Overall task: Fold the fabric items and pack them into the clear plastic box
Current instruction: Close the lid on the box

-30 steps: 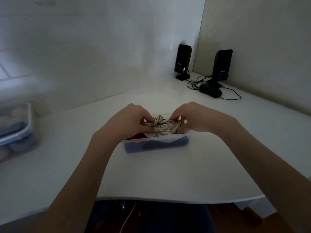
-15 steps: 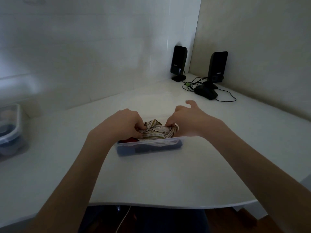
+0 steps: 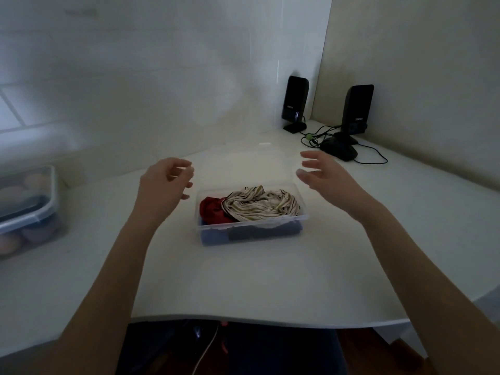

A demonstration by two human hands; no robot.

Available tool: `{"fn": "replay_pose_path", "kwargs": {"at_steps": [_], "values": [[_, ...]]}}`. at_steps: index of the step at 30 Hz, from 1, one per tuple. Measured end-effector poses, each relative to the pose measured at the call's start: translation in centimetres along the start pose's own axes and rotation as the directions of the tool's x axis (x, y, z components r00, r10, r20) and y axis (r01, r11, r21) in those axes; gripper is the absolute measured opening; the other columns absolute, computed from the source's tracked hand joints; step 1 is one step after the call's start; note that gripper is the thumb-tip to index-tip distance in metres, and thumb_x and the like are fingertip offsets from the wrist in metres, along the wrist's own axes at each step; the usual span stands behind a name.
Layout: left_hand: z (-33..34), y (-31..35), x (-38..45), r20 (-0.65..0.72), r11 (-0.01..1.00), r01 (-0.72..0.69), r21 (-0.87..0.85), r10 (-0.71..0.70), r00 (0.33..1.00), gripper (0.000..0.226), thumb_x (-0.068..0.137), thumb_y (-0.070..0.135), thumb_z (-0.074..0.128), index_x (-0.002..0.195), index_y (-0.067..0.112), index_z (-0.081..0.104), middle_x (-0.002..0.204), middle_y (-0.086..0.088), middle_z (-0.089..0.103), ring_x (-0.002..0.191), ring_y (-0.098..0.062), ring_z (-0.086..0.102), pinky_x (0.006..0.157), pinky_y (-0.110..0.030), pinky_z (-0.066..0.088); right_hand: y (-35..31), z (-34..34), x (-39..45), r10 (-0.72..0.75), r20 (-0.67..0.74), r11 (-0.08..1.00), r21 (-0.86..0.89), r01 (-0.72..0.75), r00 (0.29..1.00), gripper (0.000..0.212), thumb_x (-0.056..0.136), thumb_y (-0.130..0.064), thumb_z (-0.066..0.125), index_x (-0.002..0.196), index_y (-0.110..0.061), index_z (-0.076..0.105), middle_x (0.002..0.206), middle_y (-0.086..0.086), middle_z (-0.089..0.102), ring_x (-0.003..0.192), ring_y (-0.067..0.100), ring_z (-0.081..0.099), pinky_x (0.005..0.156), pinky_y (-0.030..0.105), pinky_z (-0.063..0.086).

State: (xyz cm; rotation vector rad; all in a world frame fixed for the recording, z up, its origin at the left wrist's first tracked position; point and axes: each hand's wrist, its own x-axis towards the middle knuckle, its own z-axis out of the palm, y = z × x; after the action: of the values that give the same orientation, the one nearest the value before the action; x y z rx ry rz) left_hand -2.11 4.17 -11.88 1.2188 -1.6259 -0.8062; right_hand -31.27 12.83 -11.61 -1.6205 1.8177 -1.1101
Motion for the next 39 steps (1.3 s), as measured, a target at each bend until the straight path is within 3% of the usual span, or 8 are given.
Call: {"fn": "replay_pose_path", "kwargs": {"at_steps": [4, 11, 18, 21, 28, 31, 34, 39], "values": [[1.3, -1.4, -0.2, 0.209, 0.946, 0.258, -0.195, -0.217, 0.954, 0.035, 0.093, 0.026, 0.054, 0.125, 0.009, 0.054, 0.108, -0.007, 0.067, 0.094, -0.018, 0.065, 0.09, -0.036, 0.051, -0.2, 1.9, 0.7, 0.104, 0.043, 0.974, 0.198, -0.11, 0.994, 0.059, 0.093, -0.041, 0.05, 0.144, -0.024, 0.028, 0.141, 0.008, 0.048, 0.12, 0.02, 0.053, 0.099, 0.036, 0.045], [2.9, -1.2, -1.4, 0.144, 0.879, 0.252, -0.405, -0.211, 0.967, 0.032, 0.101, 0.031, 0.034, 0.125, 0.02, 0.052, 0.114, -0.003, 0.065, 0.101, -0.018, 0.062, 0.075, -0.028, 0.051, -1.2, 5.2, 0.5, 0.023, -0.25, 0.921, 0.381, 0.076, 0.968, 0.046, 0.096, -0.037, 0.044, 0.14, -0.023, 0.034, 0.121, 0.002, 0.052, 0.11, 0.015, 0.053, 0.085, 0.024, 0.044], [3.9, -0.7, -2.1, 0.099, 0.563, 0.247, -0.789, -0.281, 0.955, 0.057, 0.098, 0.046, 0.03, 0.057, 0.016, 0.057, 0.074, -0.004, 0.066, 0.082, -0.018, 0.061, 0.079, -0.03, 0.049, -1.7, 5.8, 0.2, 0.019, -0.446, 0.835, 0.499, 0.231, 0.895, 0.039, 0.088, -0.042, 0.034, 0.065, -0.013, 0.048, 0.073, 0.005, 0.05, 0.074, 0.013, 0.049, 0.074, 0.025, 0.04], [3.7, -0.9, -2.3, 0.122, 0.576, 0.264, -0.774, -0.273, 0.954, 0.066, 0.097, 0.041, 0.035, 0.039, 0.016, 0.057, 0.083, -0.008, 0.062, 0.091, -0.02, 0.057, 0.086, -0.036, 0.045, -1.2, 5.7, -0.3, 0.025, -0.417, 0.864, 0.466, 0.19, 0.908, 0.037, 0.092, -0.019, 0.039, 0.057, -0.012, 0.05, 0.078, 0.003, 0.057, 0.077, 0.003, 0.055, 0.074, 0.02, 0.039], [2.8, -1.9, -3.2, 0.113, 0.823, 0.233, -0.518, -0.204, 0.972, 0.025, 0.088, 0.018, 0.055, 0.064, 0.012, 0.056, 0.081, -0.005, 0.061, 0.081, -0.022, 0.057, 0.074, -0.032, 0.048, 0.1, 5.1, -2.6, -0.036, -0.156, 0.89, 0.444, 0.102, 0.987, 0.01, 0.082, -0.012, 0.051, 0.084, -0.01, 0.06, 0.098, -0.003, 0.059, 0.087, -0.004, 0.059, 0.075, 0.017, 0.043], [2.0, -2.4, -3.9, 0.272, 0.873, 0.217, -0.438, -0.102, 0.957, 0.01, 0.073, 0.016, 0.068, 0.075, 0.016, 0.058, 0.079, -0.002, 0.063, 0.071, -0.015, 0.06, 0.059, -0.021, 0.049, 0.8, 5.2, -3.4, -0.061, -0.047, 0.887, 0.456, 0.076, 0.997, 0.028, 0.089, -0.011, 0.055, 0.116, -0.012, 0.051, 0.113, -0.002, 0.058, 0.089, -0.004, 0.063, 0.072, 0.017, 0.052], [1.7, -3.2, -4.5, 0.366, 0.86, 0.224, -0.458, -0.048, 0.929, 0.029, 0.065, 0.014, 0.072, 0.09, 0.019, 0.059, 0.096, -0.006, 0.065, 0.082, -0.018, 0.064, 0.069, -0.025, 0.055, 1.1, 5.1, -3.9, -0.032, 0.032, 0.884, 0.467, 0.014, 0.999, 0.048, 0.084, -0.024, 0.058, 0.128, -0.025, 0.042, 0.124, 0.002, 0.058, 0.104, 0.014, 0.064, 0.079, 0.021, 0.052], [1.5, -3.0, -4.5, 0.382, 0.864, 0.23, -0.447, -0.048, 0.923, 0.039, 0.06, 0.014, 0.077, 0.094, 0.021, 0.061, 0.106, -0.009, 0.065, 0.089, -0.021, 0.065, 0.074, -0.029, 0.058, 1.2, 5.1, -4.3, -0.072, 0.074, 0.914, 0.404, 0.037, 0.995, 0.041, 0.098, -0.018, 0.046, 0.136, -0.027, 0.035, 0.114, -0.009, 0.064, 0.097, 0.002, 0.066, 0.077, 0.01, 0.048]]}}
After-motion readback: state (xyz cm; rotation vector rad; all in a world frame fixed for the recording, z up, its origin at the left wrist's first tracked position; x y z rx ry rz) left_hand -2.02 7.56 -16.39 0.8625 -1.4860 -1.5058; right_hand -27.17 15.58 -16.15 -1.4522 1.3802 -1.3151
